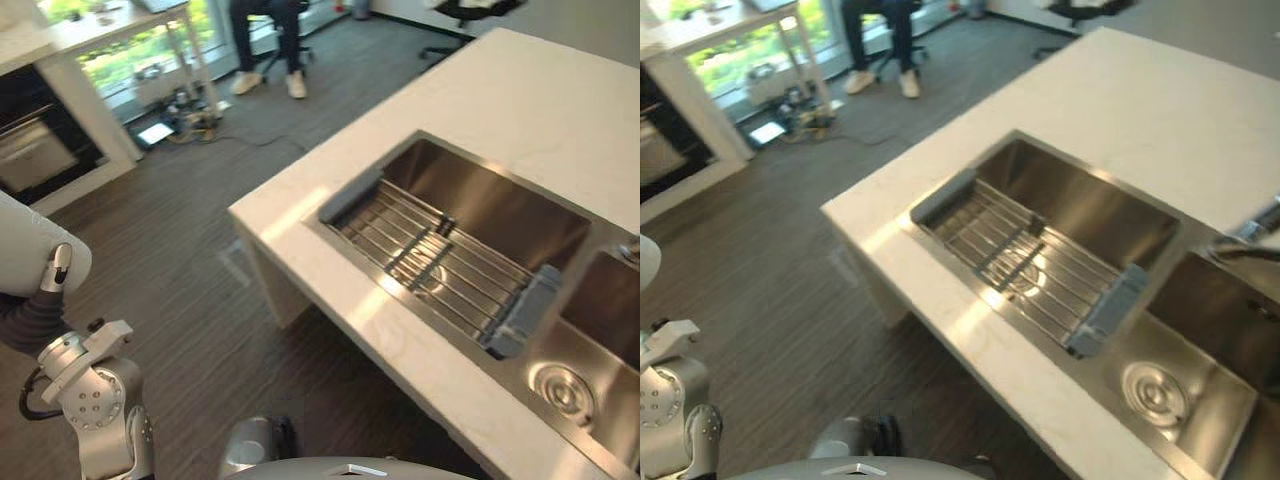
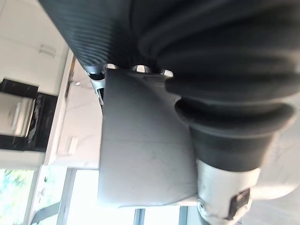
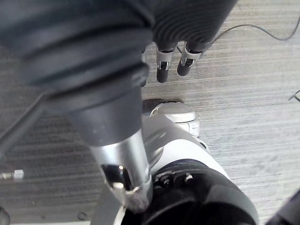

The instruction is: Walk over to the sink, pick up the cup, carry it to the dishwasher, place the cup inside the dishwasher, then close the dishwasher door

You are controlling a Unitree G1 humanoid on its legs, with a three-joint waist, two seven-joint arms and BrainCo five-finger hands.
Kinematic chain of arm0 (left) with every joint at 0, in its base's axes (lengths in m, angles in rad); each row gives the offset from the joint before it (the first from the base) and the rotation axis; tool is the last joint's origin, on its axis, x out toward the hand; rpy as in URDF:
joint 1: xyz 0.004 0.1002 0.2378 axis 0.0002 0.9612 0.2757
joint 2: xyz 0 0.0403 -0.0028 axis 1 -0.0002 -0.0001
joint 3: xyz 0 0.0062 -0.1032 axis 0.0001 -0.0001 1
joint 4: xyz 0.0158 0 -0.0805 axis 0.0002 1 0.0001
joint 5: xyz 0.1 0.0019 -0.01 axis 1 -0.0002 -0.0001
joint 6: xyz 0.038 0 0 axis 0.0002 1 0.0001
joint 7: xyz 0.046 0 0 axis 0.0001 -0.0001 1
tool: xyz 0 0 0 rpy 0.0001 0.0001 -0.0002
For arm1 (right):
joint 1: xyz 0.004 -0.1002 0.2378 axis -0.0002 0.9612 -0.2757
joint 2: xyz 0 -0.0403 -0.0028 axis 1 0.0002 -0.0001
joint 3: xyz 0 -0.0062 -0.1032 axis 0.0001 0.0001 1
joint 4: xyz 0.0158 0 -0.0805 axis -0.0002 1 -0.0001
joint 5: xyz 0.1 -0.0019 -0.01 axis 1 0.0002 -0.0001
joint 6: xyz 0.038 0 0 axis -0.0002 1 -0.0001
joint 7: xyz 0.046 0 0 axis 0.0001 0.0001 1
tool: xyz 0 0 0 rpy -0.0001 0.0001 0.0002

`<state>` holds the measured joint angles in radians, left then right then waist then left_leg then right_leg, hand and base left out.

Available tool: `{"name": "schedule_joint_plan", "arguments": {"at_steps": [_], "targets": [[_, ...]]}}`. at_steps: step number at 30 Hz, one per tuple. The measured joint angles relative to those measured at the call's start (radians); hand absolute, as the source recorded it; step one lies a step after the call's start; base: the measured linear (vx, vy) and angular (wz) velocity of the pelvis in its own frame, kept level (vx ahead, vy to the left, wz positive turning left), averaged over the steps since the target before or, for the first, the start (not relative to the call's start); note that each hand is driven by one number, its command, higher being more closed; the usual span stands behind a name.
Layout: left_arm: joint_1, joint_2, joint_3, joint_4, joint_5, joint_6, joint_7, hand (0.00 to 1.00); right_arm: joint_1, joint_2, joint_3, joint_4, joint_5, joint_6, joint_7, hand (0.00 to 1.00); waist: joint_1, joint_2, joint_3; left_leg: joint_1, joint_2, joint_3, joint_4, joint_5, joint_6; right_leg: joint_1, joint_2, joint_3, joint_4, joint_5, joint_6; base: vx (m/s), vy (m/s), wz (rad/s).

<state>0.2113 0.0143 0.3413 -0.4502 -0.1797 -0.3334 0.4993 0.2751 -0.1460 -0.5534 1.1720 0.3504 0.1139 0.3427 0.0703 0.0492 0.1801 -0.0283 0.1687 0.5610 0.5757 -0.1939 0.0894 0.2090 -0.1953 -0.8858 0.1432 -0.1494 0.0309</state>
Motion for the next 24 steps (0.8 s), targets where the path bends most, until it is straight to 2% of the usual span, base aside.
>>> {"name": "schedule_joint_plan", "arguments": {"at_steps": [1,2,3,4,5,6,7,8,9,11,12,14,15,16,17,18,19,20,22,23,24], "targets": [[0.001,-0.009,0.0,-0.004,0.001,-0.003,-0.029,1.0,0.019,-0.004,-0.005,-0.019,0.0,-0.001,0.012,0.0,-0.018,0.018,-0.016,0.05,0.055,0.032,0.031,0.001,0.0,0.016,-0.018,-0.089,0.02,-0.005,-0.002,-0.03,0.068,1.97],[0.002,-0.02,0.0,-0.013,0.0,-0.007,-0.054,1.0,0.029,-0.012,-0.009,-0.024,-0.001,-0.002,0.021,0.0,-0.031,0.037,-0.029,0.07,0.102,0.047,0.03,0.035,0.006,0.019,-0.03,-0.153,0.046,-0.012,0.0,-0.01,0.095,2.38],[0.004,-0.035,-0.001,-0.014,-0.002,-0.016,-0.076,1.0,0.035,-0.023,-0.012,-0.04,-0.002,-0.001,0.03,0.0,-0.039,0.064,-0.045,0.066,0.136,0.049,-0.004,0.098,0.004,0.022,-0.033,-0.212,0.091,-0.024,0.01,-0.03,0.195,2.53],[-0.009,-0.051,-0.003,-0.009,-0.017,-0.025,-0.109,1.0,0.055,-0.028,-0.029,-0.053,-0.003,0.001,0.043,0.0,-0.045,0.065,-0.052,0.055,0.092,0.086,-0.049,0.098,0.031,0.023,-0.101,-0.253,0.171,-0.026,-0.006,-0.03,0.152,2.31],[-0.01,-0.06,-0.012,-0.006,-0.026,-0.029,-0.117,1.0,0.059,-0.025,-0.039,-0.055,-0.003,0.002,0.048,0.0,-0.056,0.059,-0.049,0.06,0.068,0.091,-0.088,0.108,0.046,0.013,-0.133,-0.274,0.234,-0.037,-0.037,-0.16,0.223,2.5],[-0.031,-0.078,-0.004,-0.004,-0.056,-0.047,-0.134,1.0,0.052,-0.012,-0.056,-0.054,-0.001,-0.001,0.046,0.0,-0.066,0.072,-0.045,0.07,0.052,0.07,-0.207,0.109,0.051,-0.014,-0.072,-0.279,0.209,-0.065,-0.006,-0.27,0.123,2.24],[-0.073,-0.067,0.009,-0.005,-0.07,-0.066,-0.145,1.0,0.029,0.022,-0.051,-0.051,-0.001,0.0,0.029,0.0,-0.068,0.044,-0.048,0.088,0.02,0.084,-0.348,0.108,0.022,-0.054,0.044,-0.281,-0.04,-0.024,-0.025,-0.34,0.106,2.21],[-0.089,-0.047,0.005,-0.004,-0.072,-0.072,-0.153,1.0,0.022,0.041,-0.038,-0.055,0.0,0.001,0.023,0.0,-0.074,0.019,-0.039,0.089,0.011,0.11,-0.368,0.087,0.003,-0.069,0.067,-0.277,-0.117,0.088,-0.078,-0.33,0.024,2.22],[-0.113,-0.037,-0.029,0.035,-0.074,-0.078,-0.175,1.0,0.009,0.05,-0.03,-0.053,0.001,0.002,0.008,0.0,-0.095,0.022,-0.029,0.102,0.025,0.134,-0.399,0.063,-0.099,-0.042,0.07,-0.345,-0.106,0.128,-0.06,-0.24,0.07,1.85],[-0.072,-0.05,-0.101,0.053,-0.074,-0.059,-0.186,1.0,0.011,0.016,-0.002,-0.056,0.017,0.004,-0.007,0.0,-0.08,0.03,-0.025,0.153,-0.029,0.114,-0.509,0.098,-0.128,-0.011,0.023,-0.371,-0.048,0.125,-0.063,-0.15,0.171,1.18],[-0.053,-0.058,-0.138,0.05,-0.072,-0.059,-0.185,1.0,0.018,-0.002,0.004,-0.061,0.018,0.013,-0.01,0.0,-0.074,0.043,-0.028,0.158,-0.057,0.075,-0.542,0.104,-0.117,0.002,-0.01,-0.351,0.003,0.127,-0.064,-0.08,0.226,0.99],[-0.058,-0.053,-0.198,0.051,-0.072,-0.058,-0.187,1.0,0.041,0.01,-0.001,-0.074,0.052,0.019,-0.012,0.0,-0.088,0.058,-0.034,0.149,-0.09,-0.02,-0.554,0.114,-0.075,-0.018,-0.078,-0.157,0.138,0.127,-0.091,-0.04,0.238,1.28],[-0.066,-0.049,-0.238,0.064,-0.072,-0.063,-0.186,1.0,0.047,0.023,-0.01,-0.082,0.073,0.013,-0.014,0.0,-0.103,0.061,-0.036,0.139,-0.095,-0.072,-0.563,0.122,-0.053,-0.077,-0.077,0.035,0.18,0.055,-0.058,-0.01,0.188,1.81],[-0.097,-0.025,-0.306,0.126,-0.074,-0.066,-0.193,1.0,0.048,0.067,-0.008,-0.094,0.094,0.004,-0.023,0.0,-0.117,0.06,-0.034,0.108,-0.096,-0.167,-0.563,0.138,-0.035,-0.132,0.015,0.363,0.138,-0.035,-0.026,-0.01,0.143,1.84],[-0.11,-0.019,-0.336,0.161,-0.074,-0.066,-0.202,1.0,0.05,0.078,-0.014,-0.094,0.104,0.0,-0.024,0.0,-0.119,0.057,-0.032,0.104,-0.101,-0.199,-0.564,0.146,-0.026,-0.145,0.051,0.481,0.124,-0.052,-0.02,-0.01,0.049,2.03],[-0.115,-0.011,-0.392,0.214,-0.078,-0.06,-0.214,1.0,0.059,0.082,0.006,-0.095,0.111,-0.002,-0.026,0.0,-0.127,0.048,-0.029,0.102,-0.119,-0.255,-0.565,0.149,-0.026,-0.162,0.102,0.672,0.109,-0.066,-0.002,0.0,0.024,1.38],[-0.107,-0.011,-0.418,0.233,-0.085,-0.055,-0.223,1.0,0.059,0.088,0.026,-0.095,0.119,-0.002,-0.027,0.0,-0.128,0.027,-0.03,0.107,-0.135,-0.283,-0.566,0.149,-0.027,-0.177,0.116,0.77,0.108,-0.068,0.004,0.03,0.011,1.21],[-0.096,-0.01,-0.433,0.234,-0.093,-0.051,-0.224,1.0,0.058,0.102,0.045,-0.096,0.121,-0.002,-0.029,0.0,-0.125,0.006,-0.03,0.117,-0.15,-0.296,-0.568,0.147,-0.031,-0.189,0.124,0.826,0.107,-0.066,0.005,0.01,-0.017,0.72],[-0.086,0.009,-0.437,0.232,-0.092,-0.039,-0.223,1.0,0.052,0.122,0.082,-0.096,0.126,-0.01,-0.023,0.0,-0.116,-0.039,-0.046,0.135,-0.184,-0.316,-0.563,0.124,-0.061,-0.201,0.106,0.836,0.057,0.002,0.012,-0.01,-0.057,0.32],[-0.085,0.02,-0.438,0.232,-0.092,-0.037,-0.223,1.0,0.049,0.123,0.082,-0.097,0.126,-0.011,-0.023,0.0,-0.107,-0.048,-0.049,0.15,-0.194,-0.315,-0.569,0.125,-0.061,-0.199,0.096,0.829,0.048,0.033,0.018,0.02,-0.107,0.02],[-0.08,0.035,-0.452,0.233,-0.092,-0.026,-0.222,1.0,0.049,0.12,0.085,-0.096,0.124,-0.013,-0.024,0.0,-0.107,-0.045,-0.056,0.183,-0.197,-0.32,-0.586,0.128,-0.071,-0.178,0.091,0.818,0.05,0.056,0.04,0.04,-0.111,-0.01]]}}
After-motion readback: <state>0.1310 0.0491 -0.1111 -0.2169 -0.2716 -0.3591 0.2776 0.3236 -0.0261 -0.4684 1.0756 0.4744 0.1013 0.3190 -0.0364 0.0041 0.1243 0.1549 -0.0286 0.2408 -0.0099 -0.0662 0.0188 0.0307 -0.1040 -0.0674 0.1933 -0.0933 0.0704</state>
